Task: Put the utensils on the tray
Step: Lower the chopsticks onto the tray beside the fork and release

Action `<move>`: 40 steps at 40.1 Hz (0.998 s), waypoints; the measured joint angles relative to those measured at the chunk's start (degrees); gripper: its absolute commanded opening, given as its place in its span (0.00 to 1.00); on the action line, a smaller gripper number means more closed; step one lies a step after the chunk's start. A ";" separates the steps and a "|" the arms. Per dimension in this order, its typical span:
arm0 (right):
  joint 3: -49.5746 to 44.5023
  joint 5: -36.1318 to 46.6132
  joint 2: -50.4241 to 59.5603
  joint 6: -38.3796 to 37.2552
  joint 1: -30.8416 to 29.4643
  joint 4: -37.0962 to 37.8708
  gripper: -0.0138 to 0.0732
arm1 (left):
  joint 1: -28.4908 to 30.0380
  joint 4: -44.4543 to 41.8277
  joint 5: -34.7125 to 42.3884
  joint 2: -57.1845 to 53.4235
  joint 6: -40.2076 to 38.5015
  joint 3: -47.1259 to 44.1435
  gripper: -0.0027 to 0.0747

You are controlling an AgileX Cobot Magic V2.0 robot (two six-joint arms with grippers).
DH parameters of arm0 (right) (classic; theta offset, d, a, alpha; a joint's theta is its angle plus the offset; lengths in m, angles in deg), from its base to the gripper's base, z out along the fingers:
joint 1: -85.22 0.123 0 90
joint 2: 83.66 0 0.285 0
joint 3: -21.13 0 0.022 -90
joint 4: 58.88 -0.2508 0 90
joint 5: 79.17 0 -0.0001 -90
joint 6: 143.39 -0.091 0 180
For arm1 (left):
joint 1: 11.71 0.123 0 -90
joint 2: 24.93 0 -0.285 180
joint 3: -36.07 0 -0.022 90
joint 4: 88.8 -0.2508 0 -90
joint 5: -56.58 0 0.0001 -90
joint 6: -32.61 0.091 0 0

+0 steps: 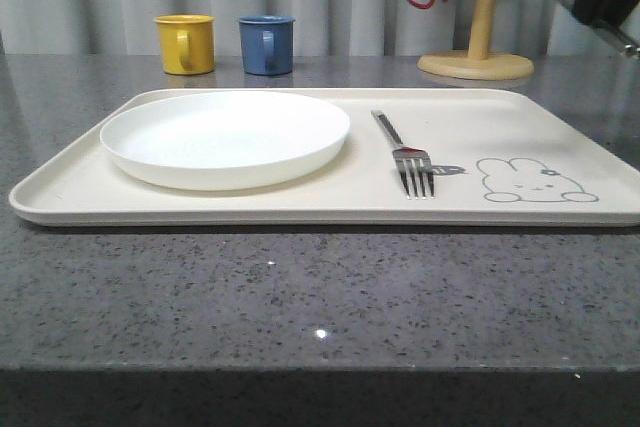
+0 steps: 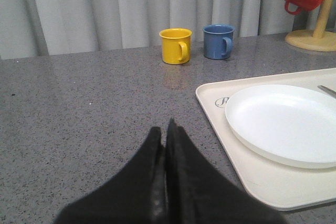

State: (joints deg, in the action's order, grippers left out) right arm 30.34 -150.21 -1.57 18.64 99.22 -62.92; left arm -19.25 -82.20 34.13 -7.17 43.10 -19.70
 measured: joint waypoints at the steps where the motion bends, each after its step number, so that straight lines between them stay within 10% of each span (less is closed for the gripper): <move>1: 0.00 0.00 -0.33 -0.56 0.86 0.00 0.18 | 0.00 0.00 0.00 0.00 0.00 0.00 0.01; 40: 0.00 2.36 -13.67 -7.79 7.55 -0.82 0.18 | 0.00 0.00 0.00 0.00 0.00 0.00 0.01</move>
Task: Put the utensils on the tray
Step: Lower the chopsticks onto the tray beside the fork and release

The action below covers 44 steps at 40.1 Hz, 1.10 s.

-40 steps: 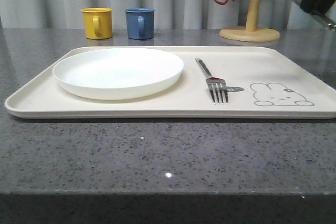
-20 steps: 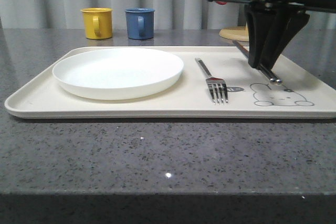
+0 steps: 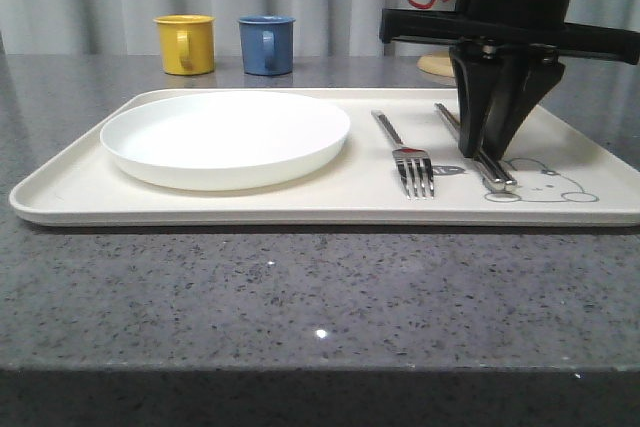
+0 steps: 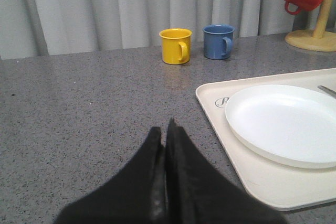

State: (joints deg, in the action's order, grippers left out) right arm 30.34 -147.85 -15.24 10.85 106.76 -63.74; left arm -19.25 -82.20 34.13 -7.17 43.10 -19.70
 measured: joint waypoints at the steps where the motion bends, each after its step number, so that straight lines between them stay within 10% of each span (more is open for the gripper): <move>1: 0.00 0.00 -0.13 0.00 0.00 0.00 0.18 | 0.00 0.00 0.00 0.00 0.00 0.00 0.01; 19: 1.13 -0.79 -0.94 0.00 0.00 -0.08 0.58 | 0.00 0.00 0.00 0.00 0.00 0.00 0.01; 34: 11.46 -1.47 0.13 4.16 -1.87 5.30 0.59 | 0.00 0.00 0.00 0.00 0.00 0.00 0.01; 44: 11.56 -1.94 4.72 12.96 -13.43 5.52 0.59 | 0.00 0.00 0.00 0.00 0.00 0.00 0.01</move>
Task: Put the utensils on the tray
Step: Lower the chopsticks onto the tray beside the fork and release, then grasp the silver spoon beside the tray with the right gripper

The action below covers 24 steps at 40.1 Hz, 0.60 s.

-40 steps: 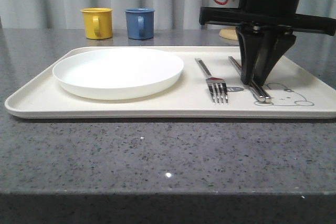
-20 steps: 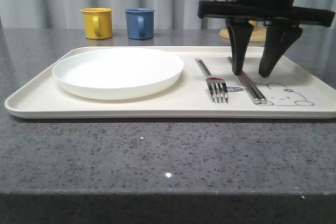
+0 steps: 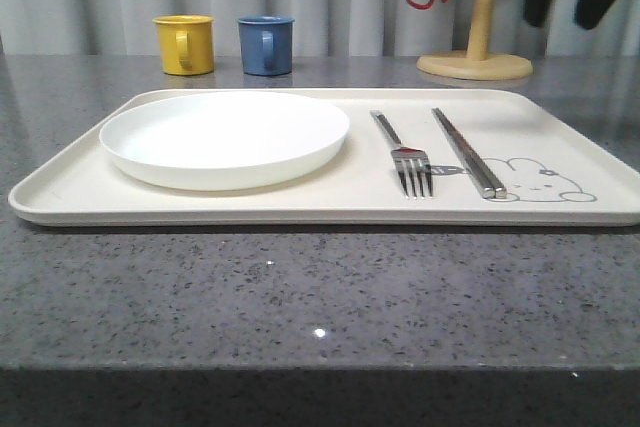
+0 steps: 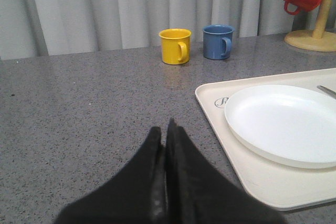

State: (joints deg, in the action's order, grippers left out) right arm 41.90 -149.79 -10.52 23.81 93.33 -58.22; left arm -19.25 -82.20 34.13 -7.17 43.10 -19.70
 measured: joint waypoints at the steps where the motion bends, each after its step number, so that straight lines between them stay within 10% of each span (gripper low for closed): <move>1: 0.00 0.00 0.43 0.73 -1.36 0.00 0.59 | 0.00 0.00 0.00 0.00 0.00 0.00 0.01; 13: 0.28 -0.74 2.43 8.81 -18.37 0.90 0.59 | 0.00 0.00 0.00 0.00 0.00 0.00 0.01; 24: 0.32 -0.86 -0.81 13.28 -22.17 -0.03 0.59 | 0.00 0.00 0.00 0.00 0.00 0.00 0.01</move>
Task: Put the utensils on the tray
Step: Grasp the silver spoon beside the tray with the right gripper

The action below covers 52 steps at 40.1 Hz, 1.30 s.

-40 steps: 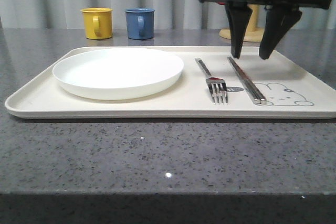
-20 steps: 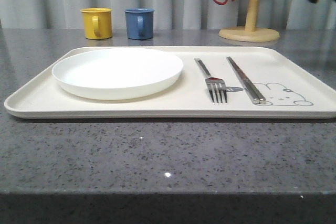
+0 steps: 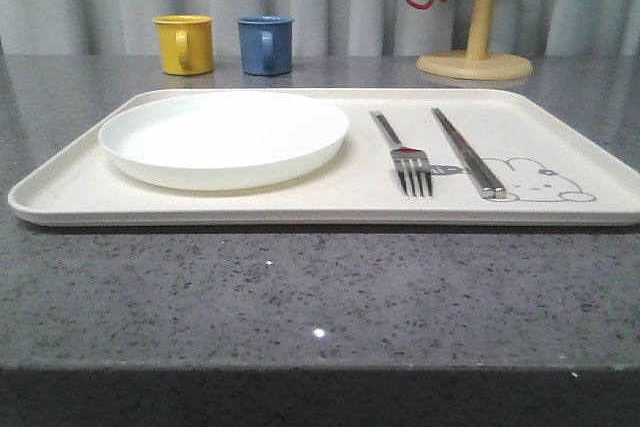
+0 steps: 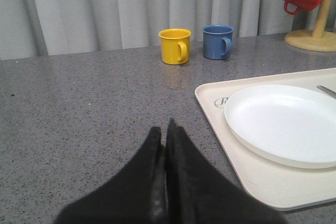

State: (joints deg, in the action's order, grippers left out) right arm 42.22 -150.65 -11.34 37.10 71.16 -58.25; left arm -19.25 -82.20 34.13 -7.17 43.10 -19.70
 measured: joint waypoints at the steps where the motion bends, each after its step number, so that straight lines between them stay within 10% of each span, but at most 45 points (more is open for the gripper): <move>1: 0.00 0.00 -0.65 0.12 0.00 -0.13 0.59 | 0.00 0.00 0.00 0.00 0.00 0.00 0.01; 43: 0.09 0.79 -13.44 1.63 0.00 -0.13 0.58 | 0.00 0.00 0.00 0.00 0.00 0.00 0.01; 52: 0.09 1.03 -13.44 1.63 0.00 0.37 0.32 | 0.00 0.00 0.00 0.00 0.00 0.00 0.01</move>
State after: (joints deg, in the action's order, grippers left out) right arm 42.31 -149.62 -24.78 38.73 71.16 -57.88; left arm -19.25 -82.20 34.13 -7.17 43.10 -19.70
